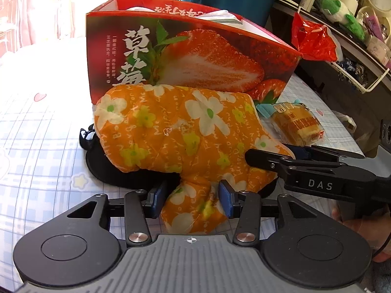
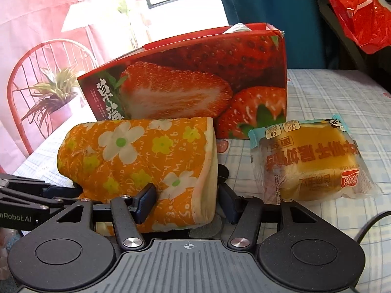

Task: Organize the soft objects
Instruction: 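Lift the orange floral cloth with the right tool toward the box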

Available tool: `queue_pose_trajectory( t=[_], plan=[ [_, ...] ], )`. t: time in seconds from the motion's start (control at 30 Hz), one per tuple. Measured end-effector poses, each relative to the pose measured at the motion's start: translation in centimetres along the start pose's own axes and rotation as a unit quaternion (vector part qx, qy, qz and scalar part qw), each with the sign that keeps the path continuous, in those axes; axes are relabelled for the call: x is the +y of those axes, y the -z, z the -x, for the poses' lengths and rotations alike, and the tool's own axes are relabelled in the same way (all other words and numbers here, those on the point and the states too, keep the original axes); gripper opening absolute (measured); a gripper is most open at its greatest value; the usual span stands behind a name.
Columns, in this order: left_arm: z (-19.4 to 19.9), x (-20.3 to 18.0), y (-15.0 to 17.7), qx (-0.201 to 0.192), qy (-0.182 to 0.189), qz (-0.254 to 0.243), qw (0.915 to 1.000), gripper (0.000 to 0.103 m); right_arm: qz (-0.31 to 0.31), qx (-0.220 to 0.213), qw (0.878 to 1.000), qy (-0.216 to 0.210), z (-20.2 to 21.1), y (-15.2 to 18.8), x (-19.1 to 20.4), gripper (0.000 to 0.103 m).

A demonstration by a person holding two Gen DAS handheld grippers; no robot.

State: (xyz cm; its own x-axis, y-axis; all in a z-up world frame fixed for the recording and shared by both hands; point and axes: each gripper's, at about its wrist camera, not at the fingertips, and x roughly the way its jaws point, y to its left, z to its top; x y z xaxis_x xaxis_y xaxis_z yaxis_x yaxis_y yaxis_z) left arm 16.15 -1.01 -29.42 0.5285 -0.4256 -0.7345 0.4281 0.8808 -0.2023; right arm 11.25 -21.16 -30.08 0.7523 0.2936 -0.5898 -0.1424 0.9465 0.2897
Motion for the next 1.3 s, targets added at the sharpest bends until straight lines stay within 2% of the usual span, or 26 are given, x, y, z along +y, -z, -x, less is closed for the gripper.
queue_pose_trajectory(
  t=[0.13, 0.4, 0.7, 0.83, 0.97, 1.03, 1.13, 1.3],
  plan=[
    [0.2, 0.8, 0.2, -0.005, 0.009, 0.019, 0.9998, 0.047, 0.016, -0.001, 1.0, 0.006, 0.1, 0.0, 0.3, 0.053],
    [0.3, 0.7, 0.4, -0.012, 0.006, 0.013, 0.9998, 0.047, 0.053, -0.011, 0.998, 0.013, 0.6, -0.1, 1.3, 0.053],
    [0.2, 0.4, 0.5, -0.016, 0.001, 0.007, 0.9998, 0.047, 0.006, -0.004, 1.0, -0.01, 0.2, -0.1, 0.0, 0.054],
    [0.1, 0.3, 0.5, -0.016, 0.0, 0.006, 0.9999, 0.047, 0.008, -0.005, 1.0, -0.011, 0.4, -0.1, 0.3, 0.045],
    [0.1, 0.3, 0.4, -0.016, 0.002, 0.007, 0.9998, 0.047, 0.034, -0.032, 0.999, -0.005, 1.3, -0.4, 1.1, 0.034],
    [0.1, 0.3, 0.4, -0.016, 0.001, 0.006, 0.9998, 0.047, 0.051, -0.048, 0.998, -0.004, 1.9, -0.5, 1.5, 0.024],
    [0.1, 0.3, 0.4, -0.016, 0.002, 0.007, 0.9998, 0.047, 0.063, -0.06, 0.996, -0.012, 2.3, -0.7, 1.9, 0.015],
    [0.1, 0.2, 0.4, -0.016, 0.002, 0.007, 0.9998, 0.047, 0.075, -0.052, 0.996, -0.019, 2.0, -0.8, 1.9, 0.011]
  ],
)
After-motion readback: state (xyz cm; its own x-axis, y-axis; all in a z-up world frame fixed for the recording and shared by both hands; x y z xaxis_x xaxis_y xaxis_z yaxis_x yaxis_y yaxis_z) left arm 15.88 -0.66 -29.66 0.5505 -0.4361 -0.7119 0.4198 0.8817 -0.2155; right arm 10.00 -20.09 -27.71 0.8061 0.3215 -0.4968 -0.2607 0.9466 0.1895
